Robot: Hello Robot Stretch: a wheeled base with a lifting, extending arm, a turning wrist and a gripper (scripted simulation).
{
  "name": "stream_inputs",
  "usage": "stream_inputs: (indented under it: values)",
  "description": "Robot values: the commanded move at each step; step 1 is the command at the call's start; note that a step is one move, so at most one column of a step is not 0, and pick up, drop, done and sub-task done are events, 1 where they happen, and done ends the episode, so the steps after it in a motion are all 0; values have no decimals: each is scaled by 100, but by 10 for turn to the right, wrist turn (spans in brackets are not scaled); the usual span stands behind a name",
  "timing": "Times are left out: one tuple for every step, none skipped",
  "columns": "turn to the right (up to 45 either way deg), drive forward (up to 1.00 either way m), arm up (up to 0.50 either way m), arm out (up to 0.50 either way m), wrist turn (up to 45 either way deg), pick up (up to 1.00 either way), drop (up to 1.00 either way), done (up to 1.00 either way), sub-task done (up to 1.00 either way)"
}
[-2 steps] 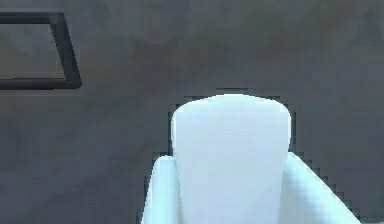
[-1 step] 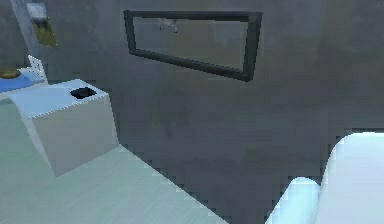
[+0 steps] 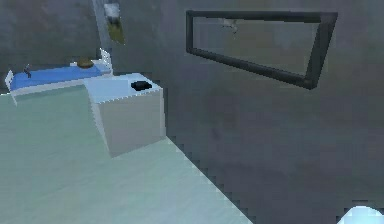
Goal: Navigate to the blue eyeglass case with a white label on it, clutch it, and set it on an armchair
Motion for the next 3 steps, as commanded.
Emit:
stream_inputs:
  values:
    - [0, 0, 0, 22, 0, 0, 0, 0, 0]
    - [0, 0, 0, 0, 450, 0, 0, 0, 0]
    - [0, 0, 0, 0, 450, 0, 0, 0, 0]
